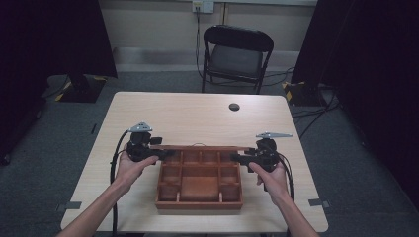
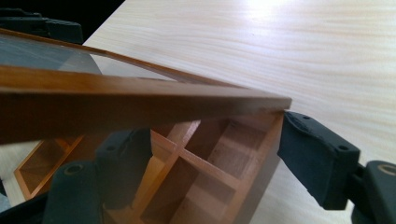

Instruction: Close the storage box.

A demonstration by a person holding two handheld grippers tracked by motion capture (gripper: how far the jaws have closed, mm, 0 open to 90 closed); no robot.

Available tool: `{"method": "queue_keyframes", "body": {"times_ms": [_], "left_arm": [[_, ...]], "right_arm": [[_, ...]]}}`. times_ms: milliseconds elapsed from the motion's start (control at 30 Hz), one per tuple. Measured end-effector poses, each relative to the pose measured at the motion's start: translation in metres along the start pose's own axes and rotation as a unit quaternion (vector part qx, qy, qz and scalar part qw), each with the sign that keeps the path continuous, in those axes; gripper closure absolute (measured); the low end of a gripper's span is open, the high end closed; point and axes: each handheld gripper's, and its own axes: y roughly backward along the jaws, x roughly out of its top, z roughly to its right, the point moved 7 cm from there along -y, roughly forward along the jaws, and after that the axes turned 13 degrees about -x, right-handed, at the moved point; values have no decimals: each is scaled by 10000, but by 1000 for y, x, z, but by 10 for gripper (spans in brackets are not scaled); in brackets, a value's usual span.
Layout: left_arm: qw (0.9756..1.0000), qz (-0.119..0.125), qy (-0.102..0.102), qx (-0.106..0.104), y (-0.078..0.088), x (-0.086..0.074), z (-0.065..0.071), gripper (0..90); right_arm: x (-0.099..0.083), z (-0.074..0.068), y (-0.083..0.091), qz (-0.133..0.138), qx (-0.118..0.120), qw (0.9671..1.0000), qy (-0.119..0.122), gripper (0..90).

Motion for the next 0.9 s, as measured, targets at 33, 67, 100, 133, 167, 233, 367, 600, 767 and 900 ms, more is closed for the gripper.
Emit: {"method": "queue_keyframes", "body": {"times_ms": [33,67,100,133,167,233,367,600,767,900], "left_arm": [[10000,1,-4,-14,0,0,0,180],[10000,1,-12,-5,0,0,0,181],[10000,51,22,-3,0,0,1,181],[10000,54,30,-20,0,0,1,181],[10000,56,23,-19,0,-1,2,181],[10000,61,23,-11,0,-1,2,180],[9998,87,143,-112,1,0,2,180],[9998,114,98,-112,4,-1,4,180],[9999,92,-12,-77,9,-3,7,180],[9999,109,10,-107,11,-3,6,180]], "right_arm": [[-1,2,0,-25,-23,10000,-35,261],[-2,3,0,-66,-46,9999,-60,276],[-2,6,1,-81,-105,9998,-134,294],[-2,8,1,-99,-122,9998,-158,294],[-2,11,0,-126,-168,9997,-125,294],[-1,16,0,-114,-262,9995,-151,295],[1,19,1,-129,-321,9993,-124,304],[5,20,2,-117,-434,9990,-20,303],[3,19,5,-208,-463,9987,92,314],[3,22,10,-190,-510,9985,-31,319]]}}
